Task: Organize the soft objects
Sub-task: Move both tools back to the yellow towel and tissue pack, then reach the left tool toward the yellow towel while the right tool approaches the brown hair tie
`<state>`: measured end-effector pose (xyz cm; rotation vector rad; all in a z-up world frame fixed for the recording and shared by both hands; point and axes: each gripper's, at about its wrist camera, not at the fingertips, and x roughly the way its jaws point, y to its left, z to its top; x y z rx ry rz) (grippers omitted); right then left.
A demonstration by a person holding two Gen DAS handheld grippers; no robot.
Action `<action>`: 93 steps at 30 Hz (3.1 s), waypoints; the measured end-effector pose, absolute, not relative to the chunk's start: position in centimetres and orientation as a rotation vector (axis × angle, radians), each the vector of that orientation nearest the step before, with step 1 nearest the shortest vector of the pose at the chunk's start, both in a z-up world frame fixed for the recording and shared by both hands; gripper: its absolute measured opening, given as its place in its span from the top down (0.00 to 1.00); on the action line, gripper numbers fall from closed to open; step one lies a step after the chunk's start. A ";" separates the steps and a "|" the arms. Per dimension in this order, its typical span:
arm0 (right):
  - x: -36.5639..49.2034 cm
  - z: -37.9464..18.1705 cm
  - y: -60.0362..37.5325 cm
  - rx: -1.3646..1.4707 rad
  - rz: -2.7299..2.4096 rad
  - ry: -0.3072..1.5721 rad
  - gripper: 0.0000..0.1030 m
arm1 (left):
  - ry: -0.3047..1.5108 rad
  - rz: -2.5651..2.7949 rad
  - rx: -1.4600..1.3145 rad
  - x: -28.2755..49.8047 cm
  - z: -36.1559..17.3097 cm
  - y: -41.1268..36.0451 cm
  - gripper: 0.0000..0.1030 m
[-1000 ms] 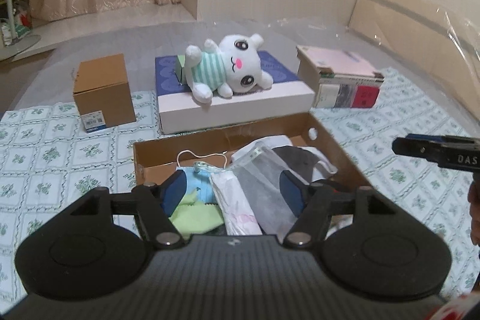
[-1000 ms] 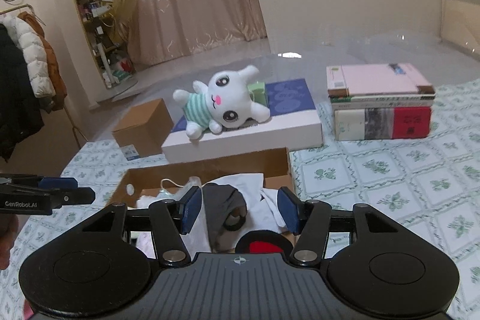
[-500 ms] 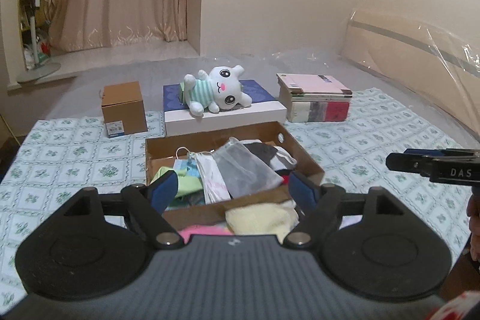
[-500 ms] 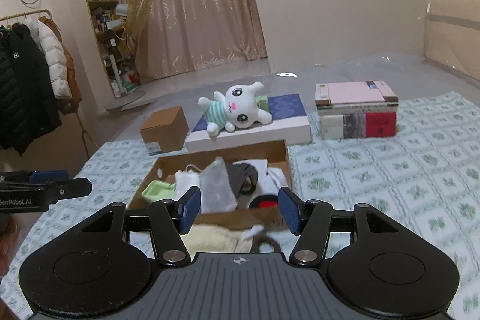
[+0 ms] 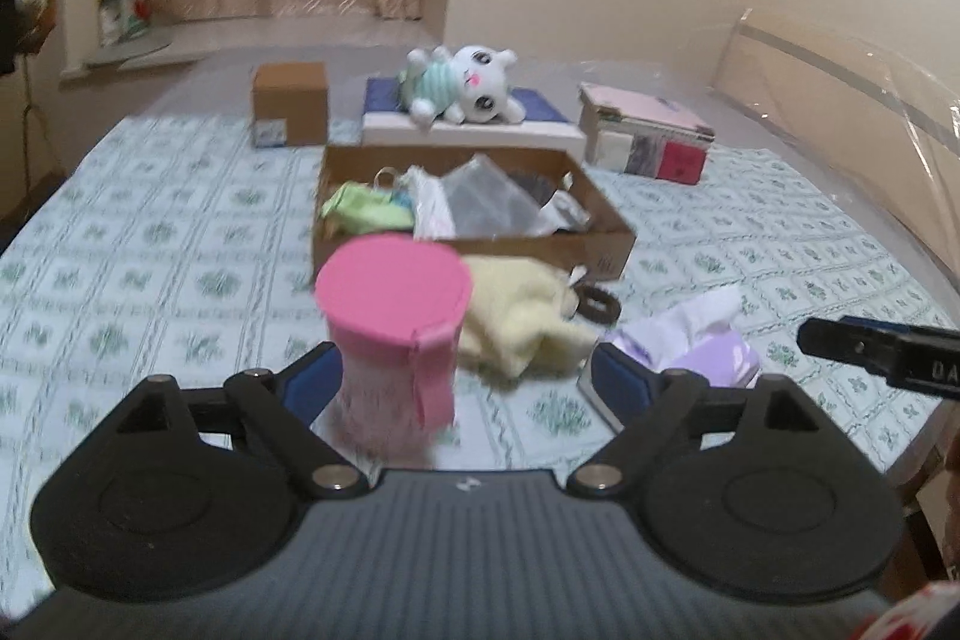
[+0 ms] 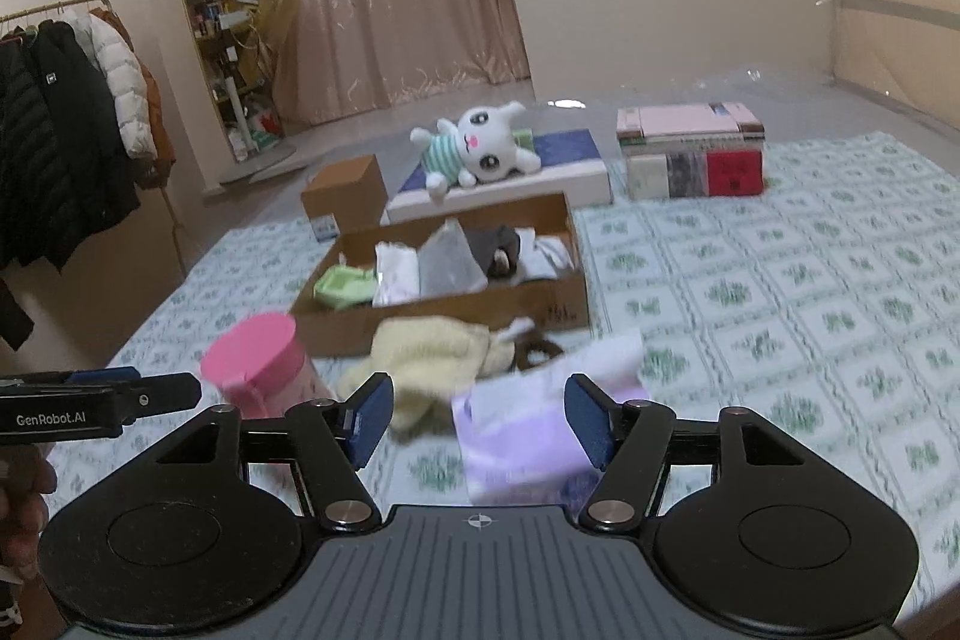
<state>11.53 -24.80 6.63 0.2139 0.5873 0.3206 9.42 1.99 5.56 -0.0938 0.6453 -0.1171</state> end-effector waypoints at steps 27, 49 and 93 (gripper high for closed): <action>10.5 3.8 -24.6 0.192 0.307 0.664 0.36 | 0.697 -0.130 -0.072 6.8 2.7 0.0 0.11; 13.7 5.0 -25.6 0.044 0.429 0.631 0.36 | 0.696 -0.401 0.189 10.9 4.3 -3.3 0.12; 37.5 -0.2 -22.7 -0.456 0.865 0.922 0.37 | 1.098 -1.027 0.981 34.7 -3.6 -10.6 0.19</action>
